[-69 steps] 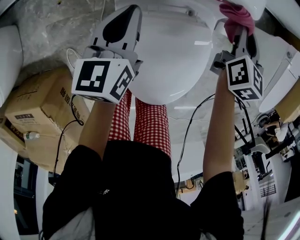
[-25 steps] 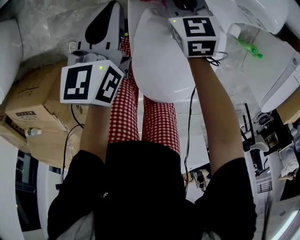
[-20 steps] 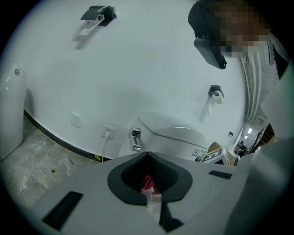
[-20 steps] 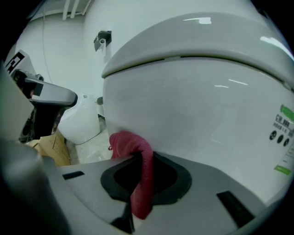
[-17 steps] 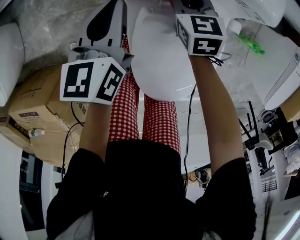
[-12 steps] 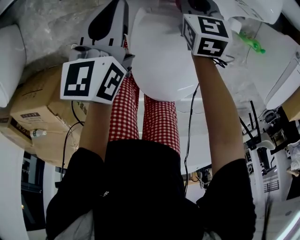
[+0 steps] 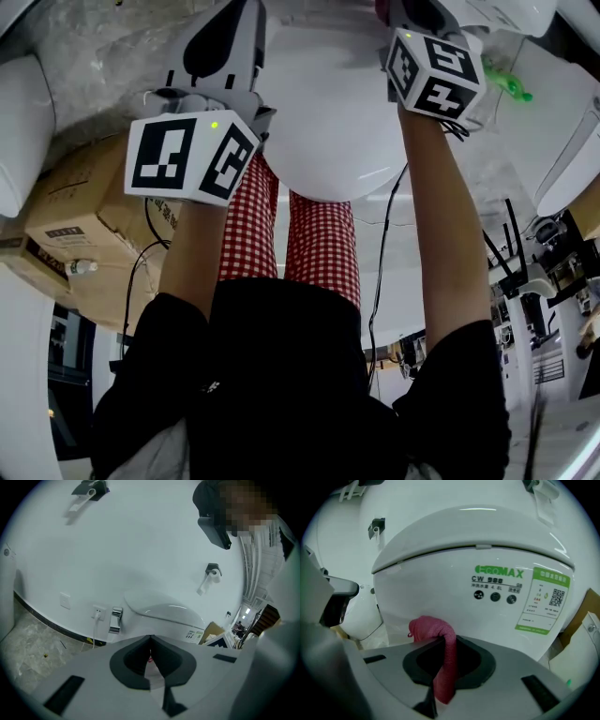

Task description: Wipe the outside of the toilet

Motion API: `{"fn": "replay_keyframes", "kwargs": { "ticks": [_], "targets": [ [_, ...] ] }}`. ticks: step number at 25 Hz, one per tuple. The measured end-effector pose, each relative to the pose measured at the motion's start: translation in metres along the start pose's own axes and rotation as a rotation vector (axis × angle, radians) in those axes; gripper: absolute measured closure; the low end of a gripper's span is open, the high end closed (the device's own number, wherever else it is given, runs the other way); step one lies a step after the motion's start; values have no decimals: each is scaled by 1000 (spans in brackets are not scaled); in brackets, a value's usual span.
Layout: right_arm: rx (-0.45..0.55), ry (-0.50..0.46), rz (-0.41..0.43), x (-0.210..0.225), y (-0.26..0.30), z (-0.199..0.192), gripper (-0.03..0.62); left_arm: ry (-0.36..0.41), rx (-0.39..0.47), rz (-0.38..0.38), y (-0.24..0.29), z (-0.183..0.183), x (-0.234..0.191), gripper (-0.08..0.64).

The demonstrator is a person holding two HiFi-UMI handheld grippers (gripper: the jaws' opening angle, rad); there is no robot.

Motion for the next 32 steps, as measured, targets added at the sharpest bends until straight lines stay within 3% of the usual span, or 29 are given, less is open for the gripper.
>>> {"fn": "replay_keyframes", "kwargs": {
  "ticks": [18, 32],
  "targets": [
    [48, 236, -186, 83, -33, -31, 537, 33, -38, -51, 10, -12, 29, 551],
    [21, 242, -271, 114, -62, -44, 537, 58, -23, -78, 10, -13, 49, 551]
  ]
}}
Point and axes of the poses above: the fingertips, and each gripper's own axes: y forward along the fingers, x to its right, z out of its top, the point moved 3 cm from there along -y, backward along the fingers, and after that the axes turned 7 degrees about -y, right-handed, at the moved point
